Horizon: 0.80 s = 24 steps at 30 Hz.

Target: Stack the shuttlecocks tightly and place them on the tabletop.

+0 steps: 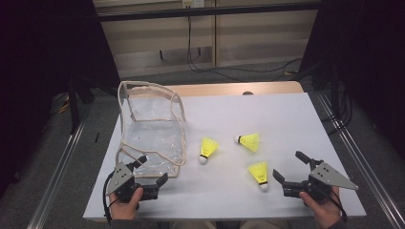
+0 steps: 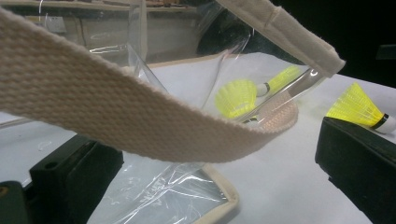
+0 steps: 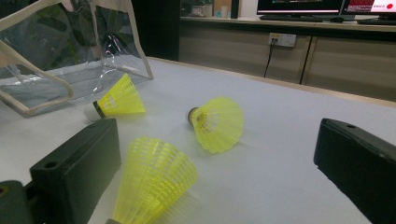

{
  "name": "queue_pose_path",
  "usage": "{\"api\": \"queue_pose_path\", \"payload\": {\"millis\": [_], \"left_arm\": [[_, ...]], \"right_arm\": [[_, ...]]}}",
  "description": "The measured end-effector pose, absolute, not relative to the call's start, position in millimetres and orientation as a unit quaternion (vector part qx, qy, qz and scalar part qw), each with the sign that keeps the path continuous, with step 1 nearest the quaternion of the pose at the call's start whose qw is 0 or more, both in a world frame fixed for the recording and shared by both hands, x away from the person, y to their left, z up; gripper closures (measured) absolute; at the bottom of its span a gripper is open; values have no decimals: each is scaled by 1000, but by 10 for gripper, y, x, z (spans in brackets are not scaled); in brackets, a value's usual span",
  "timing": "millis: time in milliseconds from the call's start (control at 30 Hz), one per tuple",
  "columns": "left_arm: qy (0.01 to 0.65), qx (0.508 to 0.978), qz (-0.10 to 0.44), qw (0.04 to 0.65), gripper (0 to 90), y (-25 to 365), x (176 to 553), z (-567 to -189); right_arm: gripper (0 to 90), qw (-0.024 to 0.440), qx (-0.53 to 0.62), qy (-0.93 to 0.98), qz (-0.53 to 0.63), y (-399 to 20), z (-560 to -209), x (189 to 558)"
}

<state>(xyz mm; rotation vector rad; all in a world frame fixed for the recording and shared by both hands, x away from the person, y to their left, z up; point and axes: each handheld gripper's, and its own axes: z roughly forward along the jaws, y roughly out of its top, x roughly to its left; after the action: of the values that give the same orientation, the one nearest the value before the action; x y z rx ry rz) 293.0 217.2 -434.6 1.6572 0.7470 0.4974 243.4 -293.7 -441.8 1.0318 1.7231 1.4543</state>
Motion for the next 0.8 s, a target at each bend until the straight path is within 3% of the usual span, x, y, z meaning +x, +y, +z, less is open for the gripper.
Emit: {"api": "queue_pose_path", "payload": {"millis": [800], "left_arm": [[295,739,175,580,14,1989,2854,-4338]], "right_arm": [[2,321,392,657,558,-2935,-4420,2455]]}}
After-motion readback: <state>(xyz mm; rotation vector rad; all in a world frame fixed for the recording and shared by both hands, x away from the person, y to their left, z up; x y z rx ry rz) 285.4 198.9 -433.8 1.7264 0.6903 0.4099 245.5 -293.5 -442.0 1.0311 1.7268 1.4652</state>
